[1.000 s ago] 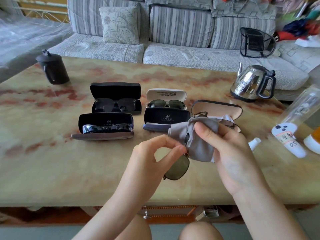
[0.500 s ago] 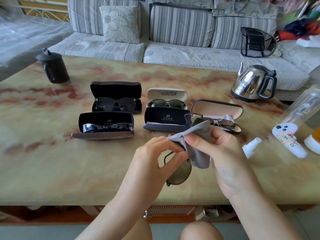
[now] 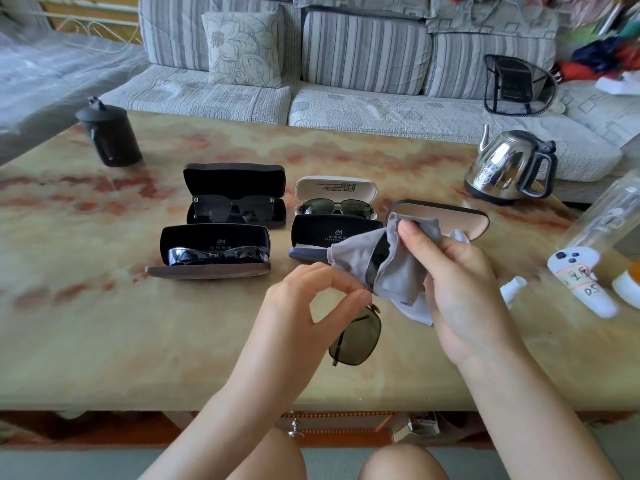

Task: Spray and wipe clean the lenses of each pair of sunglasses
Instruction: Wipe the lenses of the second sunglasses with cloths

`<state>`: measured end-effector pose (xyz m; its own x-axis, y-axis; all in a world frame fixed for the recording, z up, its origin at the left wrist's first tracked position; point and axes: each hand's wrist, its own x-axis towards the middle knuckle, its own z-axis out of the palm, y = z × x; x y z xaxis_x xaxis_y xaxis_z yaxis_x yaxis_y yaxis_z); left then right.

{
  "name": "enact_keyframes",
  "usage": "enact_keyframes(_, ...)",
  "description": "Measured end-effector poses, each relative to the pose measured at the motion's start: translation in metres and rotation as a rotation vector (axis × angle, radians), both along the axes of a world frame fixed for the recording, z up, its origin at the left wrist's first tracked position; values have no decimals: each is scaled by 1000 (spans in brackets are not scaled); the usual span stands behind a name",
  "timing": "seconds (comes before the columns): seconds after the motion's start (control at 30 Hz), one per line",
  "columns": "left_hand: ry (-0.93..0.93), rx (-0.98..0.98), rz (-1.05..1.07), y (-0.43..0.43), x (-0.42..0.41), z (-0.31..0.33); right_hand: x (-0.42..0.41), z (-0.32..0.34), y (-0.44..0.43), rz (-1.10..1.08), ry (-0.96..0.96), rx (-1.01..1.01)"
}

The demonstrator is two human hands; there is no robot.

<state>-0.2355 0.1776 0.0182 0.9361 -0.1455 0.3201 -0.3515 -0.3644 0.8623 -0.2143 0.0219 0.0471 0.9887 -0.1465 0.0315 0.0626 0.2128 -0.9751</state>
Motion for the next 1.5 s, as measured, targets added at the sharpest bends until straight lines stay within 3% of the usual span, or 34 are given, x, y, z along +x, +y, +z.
enact_keyframes(0.27, -18, -31, -12, -2, 0, -5, -2, 0, -7, 134, 31, -81)
enact_keyframes(0.7, 11, -83, 7, -1, -1, -8, -14, -3, -3, 139, 46, -139)
enact_keyframes(0.9, -9, -73, 10, 0, 0, -2, -4, 1, -5, 30, 41, -149)
enact_keyframes(1.07, -2, -78, 25, -1, 1, -3, -3, 3, -1, -76, 12, -80)
enact_keyframes(1.5, 160, -357, 29, -3, 1, 1, -2, 4, 1, 89, 25, 222)
